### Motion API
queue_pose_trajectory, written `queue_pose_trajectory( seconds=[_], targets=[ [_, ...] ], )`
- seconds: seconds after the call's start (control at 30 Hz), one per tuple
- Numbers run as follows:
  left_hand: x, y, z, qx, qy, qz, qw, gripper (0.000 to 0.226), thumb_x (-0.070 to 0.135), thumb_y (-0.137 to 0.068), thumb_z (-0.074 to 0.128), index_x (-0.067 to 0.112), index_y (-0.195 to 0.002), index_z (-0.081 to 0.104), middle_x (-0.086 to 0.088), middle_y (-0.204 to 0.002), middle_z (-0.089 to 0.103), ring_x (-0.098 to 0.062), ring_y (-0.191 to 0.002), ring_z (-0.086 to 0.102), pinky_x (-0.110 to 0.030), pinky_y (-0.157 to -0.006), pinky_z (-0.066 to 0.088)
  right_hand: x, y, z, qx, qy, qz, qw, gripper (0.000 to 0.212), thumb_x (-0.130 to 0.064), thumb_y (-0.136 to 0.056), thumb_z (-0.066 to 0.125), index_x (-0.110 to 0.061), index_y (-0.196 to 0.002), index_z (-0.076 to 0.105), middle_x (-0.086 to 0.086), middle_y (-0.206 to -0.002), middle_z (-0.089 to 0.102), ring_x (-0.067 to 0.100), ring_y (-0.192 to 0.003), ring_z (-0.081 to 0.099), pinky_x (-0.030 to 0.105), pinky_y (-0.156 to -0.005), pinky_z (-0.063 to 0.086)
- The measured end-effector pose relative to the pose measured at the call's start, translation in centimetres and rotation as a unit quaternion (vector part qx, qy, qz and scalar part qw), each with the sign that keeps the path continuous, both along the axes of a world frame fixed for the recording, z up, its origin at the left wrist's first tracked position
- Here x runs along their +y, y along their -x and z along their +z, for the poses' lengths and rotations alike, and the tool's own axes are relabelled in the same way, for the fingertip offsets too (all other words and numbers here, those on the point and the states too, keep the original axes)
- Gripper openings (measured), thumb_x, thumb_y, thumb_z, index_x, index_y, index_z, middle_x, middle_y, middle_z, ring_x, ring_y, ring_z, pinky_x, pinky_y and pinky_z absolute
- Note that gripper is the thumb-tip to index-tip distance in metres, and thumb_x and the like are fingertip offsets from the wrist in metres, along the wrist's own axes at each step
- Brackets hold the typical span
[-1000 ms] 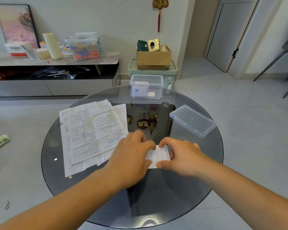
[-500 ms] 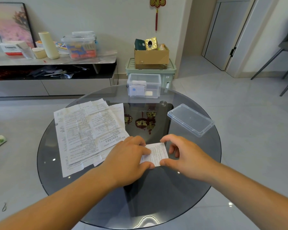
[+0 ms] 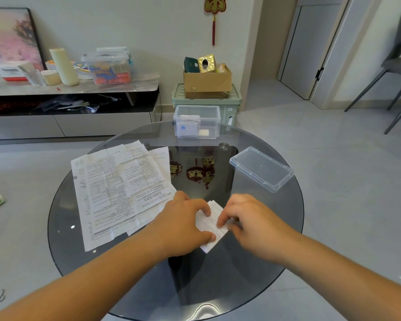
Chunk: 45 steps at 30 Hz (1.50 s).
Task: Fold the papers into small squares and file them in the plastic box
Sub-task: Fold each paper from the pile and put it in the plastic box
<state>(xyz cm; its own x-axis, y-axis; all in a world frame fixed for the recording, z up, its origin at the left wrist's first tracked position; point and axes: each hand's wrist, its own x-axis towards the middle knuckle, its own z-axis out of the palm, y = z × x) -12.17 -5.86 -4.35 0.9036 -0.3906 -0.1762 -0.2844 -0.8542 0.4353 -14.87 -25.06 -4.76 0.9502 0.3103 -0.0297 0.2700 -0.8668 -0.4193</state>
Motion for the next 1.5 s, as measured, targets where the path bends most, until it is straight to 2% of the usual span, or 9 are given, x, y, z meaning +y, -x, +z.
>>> queue_pose_trajectory(
  seconds=[0.1,0.2,0.43,0.53,0.7,0.83,1.03,1.33,1.5],
  targets=[
    [0.2,-0.3,0.3,0.024,0.003,0.019,1.000,0.049,0.051,-0.074,0.082,0.044,-0.114,0.054,0.010,-0.115,0.053,-0.008,-0.097,0.057,-0.025,-0.087,0.051,-0.2,0.6,-0.4,-0.002,-0.003,0.048,0.999,0.032,-0.014,-0.098,0.051,-0.032,-0.114,0.072,-0.020,-0.113,0.054,0.000,-0.110,0.045,0.019,-0.092,0.046],
    [0.2,-0.3,0.6,0.050,0.003,0.038,0.998,0.051,0.045,-0.074,0.085,0.038,-0.113,0.054,0.014,-0.102,0.058,-0.008,-0.089,0.060,-0.026,-0.082,0.056,-0.7,0.9,-0.2,0.017,-0.037,0.039,0.998,0.028,-0.026,-0.097,0.056,-0.036,-0.121,0.065,-0.028,-0.109,0.053,-0.008,-0.108,0.043,0.010,-0.082,0.042],
    [0.5,0.0,1.0,0.057,0.055,0.079,0.994,0.037,0.033,-0.074,0.089,0.033,-0.100,0.063,0.013,-0.083,0.060,-0.007,-0.074,0.061,-0.015,-0.060,0.042,-1.2,1.1,0.6,0.070,-0.067,0.005,0.995,0.053,-0.058,-0.076,0.077,-0.045,-0.122,0.056,-0.026,-0.116,0.047,-0.007,-0.105,0.049,0.013,-0.088,0.043],
    [0.8,0.3,1.1,0.114,0.126,0.110,0.979,0.039,0.021,-0.072,0.090,0.028,-0.103,0.066,0.005,-0.087,0.067,-0.010,-0.074,0.065,-0.019,-0.063,0.051,-0.8,1.4,0.9,0.061,-0.040,0.018,0.997,0.063,-0.065,-0.069,0.079,-0.044,-0.123,0.055,-0.026,-0.117,0.043,-0.006,-0.107,0.046,0.015,-0.091,0.044],
    [1.1,0.5,1.7,0.233,0.266,0.166,0.921,0.032,0.002,-0.075,0.085,0.011,-0.104,0.072,-0.012,-0.102,0.072,-0.020,-0.078,0.074,-0.022,-0.065,0.058,-0.4,1.5,0.6,0.016,-0.014,0.071,0.997,0.069,-0.072,-0.065,0.077,-0.038,-0.121,0.056,-0.027,-0.115,0.047,-0.004,-0.115,0.038,0.021,-0.097,0.044],
    [1.4,0.2,2.2,0.244,0.257,0.170,0.919,0.027,0.005,-0.080,0.083,0.010,-0.104,0.073,-0.011,-0.092,0.072,-0.015,-0.065,0.066,-0.023,-0.066,0.058,-0.5,1.5,0.2,0.013,-0.004,0.071,0.997,0.063,-0.068,-0.070,0.076,-0.040,-0.122,0.054,-0.028,-0.117,0.044,-0.005,-0.114,0.037,0.016,-0.095,0.043],
    [1.7,0.1,2.5,0.246,0.262,0.146,0.922,0.011,0.016,-0.090,0.074,0.017,-0.100,0.078,-0.002,-0.092,0.077,-0.012,-0.081,0.069,-0.019,-0.069,0.053,-0.6,1.2,0.0,0.008,0.009,0.075,0.997,0.059,-0.067,-0.072,0.075,-0.042,-0.121,0.052,-0.028,-0.115,0.043,-0.003,-0.113,0.039,0.016,-0.091,0.045],
    [1.7,1.6,2.6,0.379,0.334,0.182,0.844,0.019,0.010,-0.099,0.056,0.008,-0.114,0.067,-0.018,-0.097,0.076,-0.031,-0.093,0.075,-0.037,-0.081,0.062,-0.6,1.3,0.0,-0.006,0.000,0.079,0.997,0.058,-0.068,-0.072,0.074,-0.040,-0.118,0.055,-0.026,-0.117,0.047,-0.004,-0.112,0.039,0.020,-0.090,0.047],
    [2.4,1.6,2.6,0.483,0.394,0.233,0.746,0.038,0.029,-0.098,0.059,-0.002,-0.120,0.066,-0.028,-0.105,0.072,-0.034,-0.088,0.075,-0.035,-0.072,0.063,-0.6,1.5,-0.2,-0.007,-0.003,0.079,0.997,0.061,-0.075,-0.067,0.072,-0.042,-0.115,0.055,-0.027,-0.115,0.046,-0.003,-0.110,0.039,0.019,-0.090,0.045]
  ],
)
